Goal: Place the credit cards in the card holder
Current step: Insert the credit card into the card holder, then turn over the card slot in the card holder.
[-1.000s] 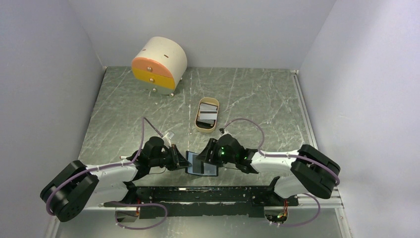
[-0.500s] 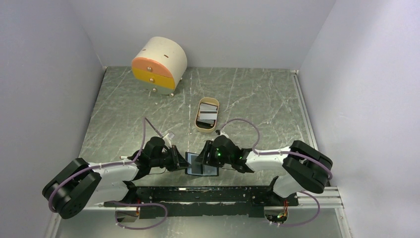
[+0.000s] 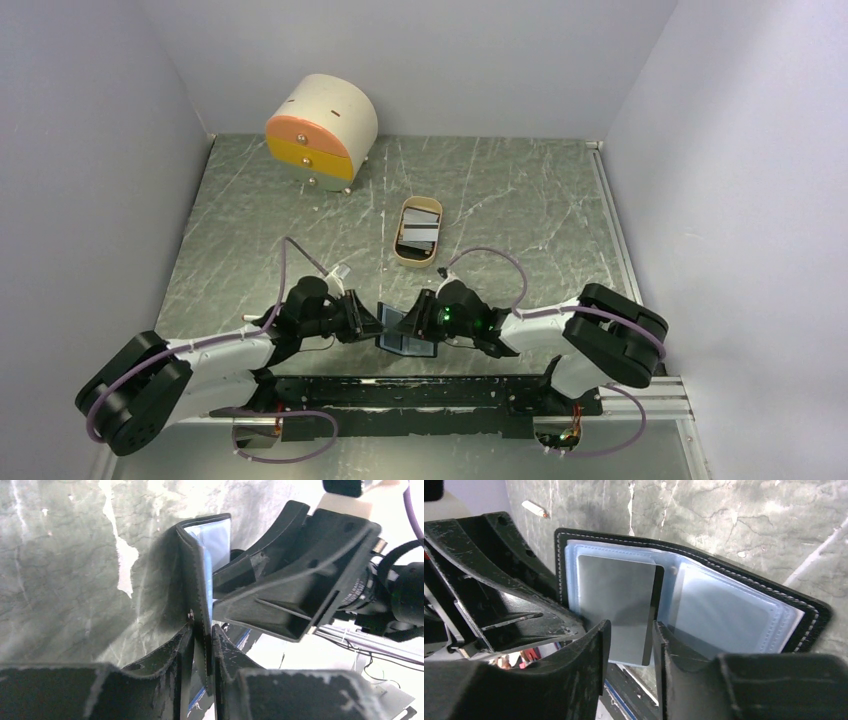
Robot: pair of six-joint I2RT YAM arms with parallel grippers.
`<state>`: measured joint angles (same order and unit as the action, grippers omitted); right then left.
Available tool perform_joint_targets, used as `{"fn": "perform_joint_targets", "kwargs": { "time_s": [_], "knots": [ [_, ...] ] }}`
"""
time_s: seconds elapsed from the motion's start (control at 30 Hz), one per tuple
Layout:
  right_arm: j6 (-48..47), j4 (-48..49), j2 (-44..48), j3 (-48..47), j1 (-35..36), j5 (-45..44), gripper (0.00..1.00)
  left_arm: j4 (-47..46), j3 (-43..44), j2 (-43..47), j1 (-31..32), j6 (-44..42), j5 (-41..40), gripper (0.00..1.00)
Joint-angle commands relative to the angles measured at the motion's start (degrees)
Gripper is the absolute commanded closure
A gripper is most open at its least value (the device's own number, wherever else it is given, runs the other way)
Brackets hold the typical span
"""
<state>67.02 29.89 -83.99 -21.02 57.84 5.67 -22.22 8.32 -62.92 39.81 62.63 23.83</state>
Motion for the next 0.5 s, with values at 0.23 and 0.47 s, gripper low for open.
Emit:
{"fn": "perform_joint_targets", "kwargs": {
  "time_s": [0.23, 0.47],
  "knots": [
    [-8.8, -12.4, 7.8, -1.2, 0.3, -7.5, 0.65, -4.1, -1.0, 3.4, 0.4, 1.0, 1.8, 0.91],
    [-11.0, -8.3, 2.8, -0.7, 0.3, -5.6, 0.73, -8.4, -1.3, 4.2, 0.6, 1.5, 3.5, 0.78]
  ]
}}
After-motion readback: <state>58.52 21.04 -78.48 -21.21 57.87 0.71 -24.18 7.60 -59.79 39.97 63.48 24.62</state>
